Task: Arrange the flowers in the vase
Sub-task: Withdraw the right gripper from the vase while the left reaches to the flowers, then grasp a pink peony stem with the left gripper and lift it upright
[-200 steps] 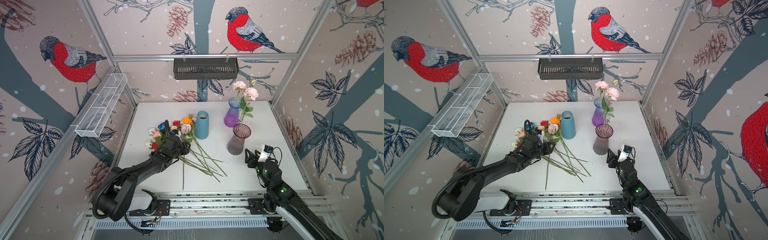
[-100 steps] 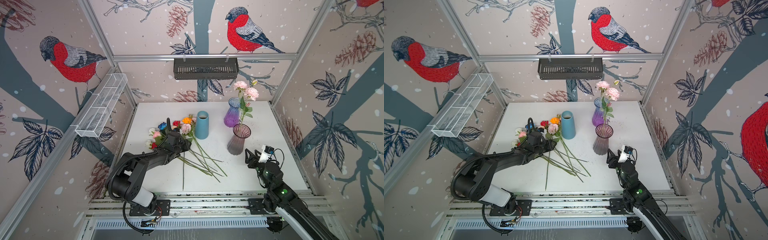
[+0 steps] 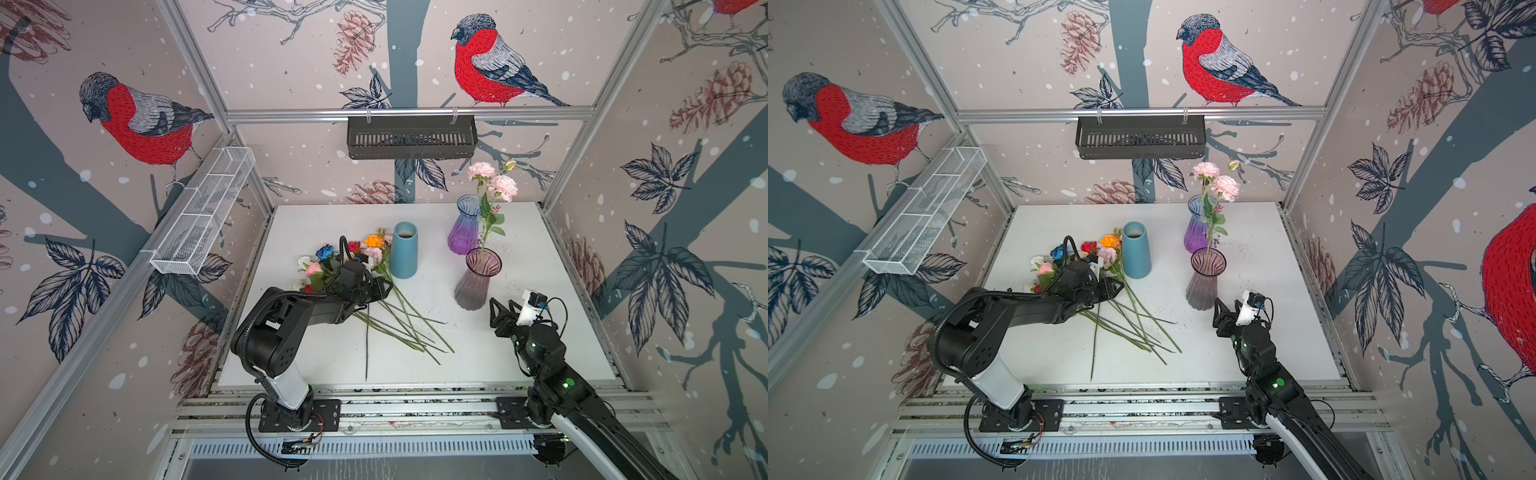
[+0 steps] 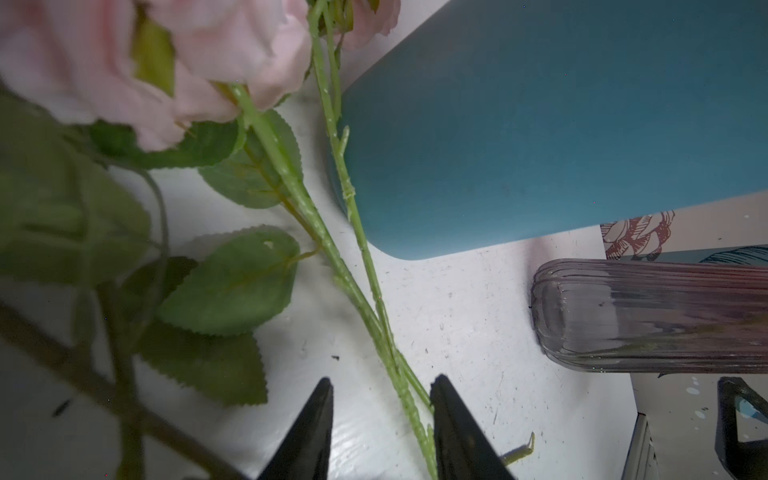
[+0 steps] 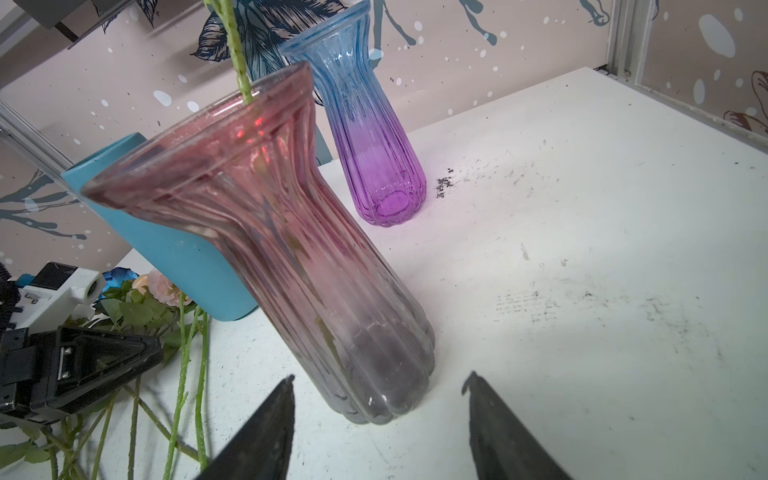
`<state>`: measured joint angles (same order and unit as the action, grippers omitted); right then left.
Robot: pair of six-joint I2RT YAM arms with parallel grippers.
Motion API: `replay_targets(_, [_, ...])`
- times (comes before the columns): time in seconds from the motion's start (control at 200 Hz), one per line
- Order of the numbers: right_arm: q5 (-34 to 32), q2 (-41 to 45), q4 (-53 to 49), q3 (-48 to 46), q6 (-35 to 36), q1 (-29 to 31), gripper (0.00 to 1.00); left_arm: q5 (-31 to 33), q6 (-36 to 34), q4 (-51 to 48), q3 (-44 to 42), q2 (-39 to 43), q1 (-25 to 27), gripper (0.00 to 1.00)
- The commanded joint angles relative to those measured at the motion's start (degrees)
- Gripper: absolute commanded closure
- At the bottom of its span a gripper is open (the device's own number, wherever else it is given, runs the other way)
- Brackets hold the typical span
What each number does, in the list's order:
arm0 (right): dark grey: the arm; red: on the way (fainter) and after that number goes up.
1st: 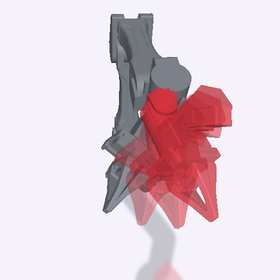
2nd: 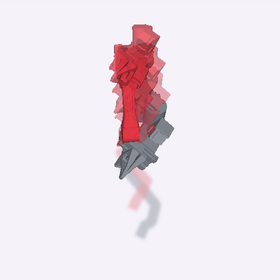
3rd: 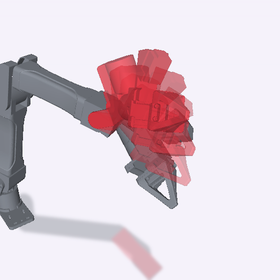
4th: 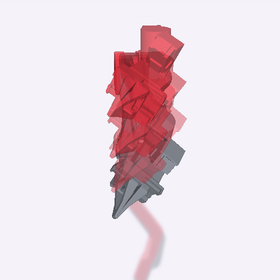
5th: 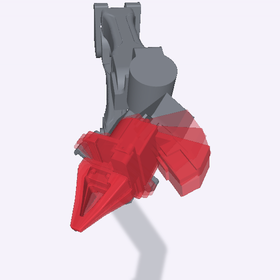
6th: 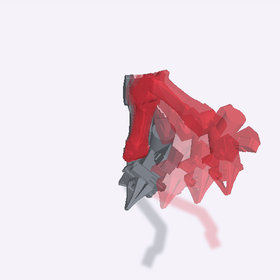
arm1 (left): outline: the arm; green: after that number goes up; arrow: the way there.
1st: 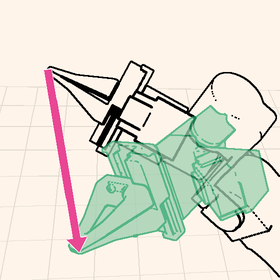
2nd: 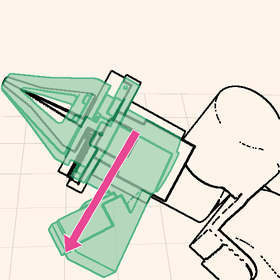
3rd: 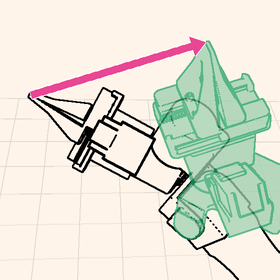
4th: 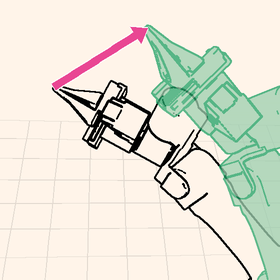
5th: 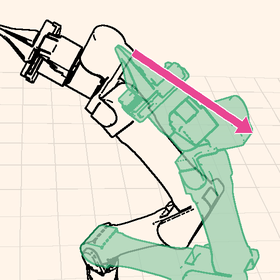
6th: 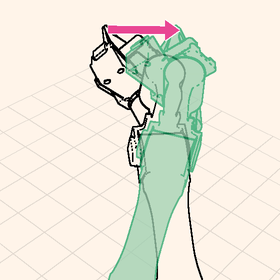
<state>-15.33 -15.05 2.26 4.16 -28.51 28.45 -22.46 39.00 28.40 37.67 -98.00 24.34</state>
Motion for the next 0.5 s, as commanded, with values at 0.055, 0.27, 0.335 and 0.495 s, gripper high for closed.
replay_targets(0.055, [0.13, -0.03, 2.14, -0.09, 0.21, 0.16, 0.34, -2.54, 1.87, 6.56, 0.39, -2.32, -0.17, 0.6])
replay_targets(0.27, [0.39, -0.03, 2.13, 0.06, 0.3, 0.23, 0.33, -4.93, 4.12, 12.18, 0.38, -6.08, -1.08, 0.66])
replay_targets(0.335, [0.39, -0.06, 2.13, 0.05, 0.28, 0.22, 0.33, -5.32, 4.47, 13.22, 0.38, -6.96, -1.3, 0.67])
replay_targets(0.495, [0.39, 0.06, 2.13, 0.03, 0.39, 0.29, 0.34, -6.03, 5.32, 15.35, 0.48, -8.26, -1.47, 0.76])
